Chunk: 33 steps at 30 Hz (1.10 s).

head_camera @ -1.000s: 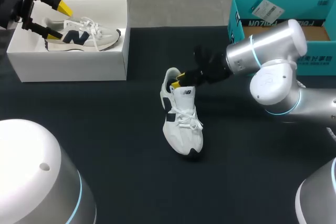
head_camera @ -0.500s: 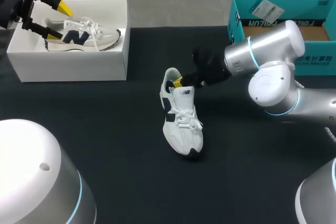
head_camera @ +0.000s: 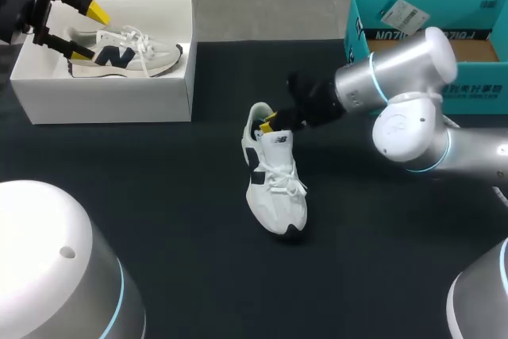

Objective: Take the shoe out of the shoebox, open the shoe tongue, remove and reinsert the insole, then place the shoe into the shoebox

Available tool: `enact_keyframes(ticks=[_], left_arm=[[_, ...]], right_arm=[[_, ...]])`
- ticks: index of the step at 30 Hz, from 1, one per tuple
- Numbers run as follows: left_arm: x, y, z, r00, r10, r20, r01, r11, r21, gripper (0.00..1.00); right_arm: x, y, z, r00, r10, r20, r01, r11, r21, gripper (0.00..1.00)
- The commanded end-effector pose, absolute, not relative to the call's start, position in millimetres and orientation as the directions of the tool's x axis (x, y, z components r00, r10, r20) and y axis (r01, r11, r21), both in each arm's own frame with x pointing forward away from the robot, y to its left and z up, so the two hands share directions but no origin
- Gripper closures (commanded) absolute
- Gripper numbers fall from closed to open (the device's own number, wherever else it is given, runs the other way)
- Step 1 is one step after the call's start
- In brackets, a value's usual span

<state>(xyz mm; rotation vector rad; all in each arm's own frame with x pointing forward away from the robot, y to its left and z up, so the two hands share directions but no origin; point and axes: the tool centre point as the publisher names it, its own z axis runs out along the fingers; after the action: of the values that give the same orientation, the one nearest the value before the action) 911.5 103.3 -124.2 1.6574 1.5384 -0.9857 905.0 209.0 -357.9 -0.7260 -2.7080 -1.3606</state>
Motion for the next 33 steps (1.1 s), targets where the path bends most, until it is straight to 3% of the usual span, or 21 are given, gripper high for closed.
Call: enact_keyframes(ticks=[1,12,13,14,16,23,33], left_arm=[[911,104,-124,0.024,0.499,-0.866,0.996,-0.088,-0.024,0.00],[911,104,-124,0.024,0.499,-0.866,0.996,-0.088,-0.024,0.00],[911,104,-124,0.024,0.499,-0.866,0.996,-0.088,-0.024,0.00],[911,104,-124,0.024,0.499,-0.866,0.996,-0.088,-0.024,0.00],[911,104,-124,0.024,0.499,-0.866,0.996,-0.088,-0.024,0.00],[911,104,-124,0.024,0.499,-0.866,0.996,-0.088,-0.024,0.00],[911,104,-124,0.024,0.499,-0.866,0.996,-0.088,-0.024,0.00]], right_arm=[[896,204,-350,-0.889,0.410,0.204,0.410,0.514,0.754,0.00],[894,199,-330,-0.883,0.448,0.144,0.391,0.529,0.753,0.00],[895,199,-327,-0.877,0.460,0.136,0.393,0.526,0.754,0.17],[896,198,-326,-0.871,0.474,0.131,0.398,0.522,0.754,0.54],[899,197,-324,-0.851,0.514,0.109,0.413,0.525,0.744,1.00],[901,189,-317,-0.744,0.668,0.001,0.495,0.550,0.672,1.00],[898,189,-314,-0.732,0.681,-0.024,0.499,0.559,0.663,1.00]])
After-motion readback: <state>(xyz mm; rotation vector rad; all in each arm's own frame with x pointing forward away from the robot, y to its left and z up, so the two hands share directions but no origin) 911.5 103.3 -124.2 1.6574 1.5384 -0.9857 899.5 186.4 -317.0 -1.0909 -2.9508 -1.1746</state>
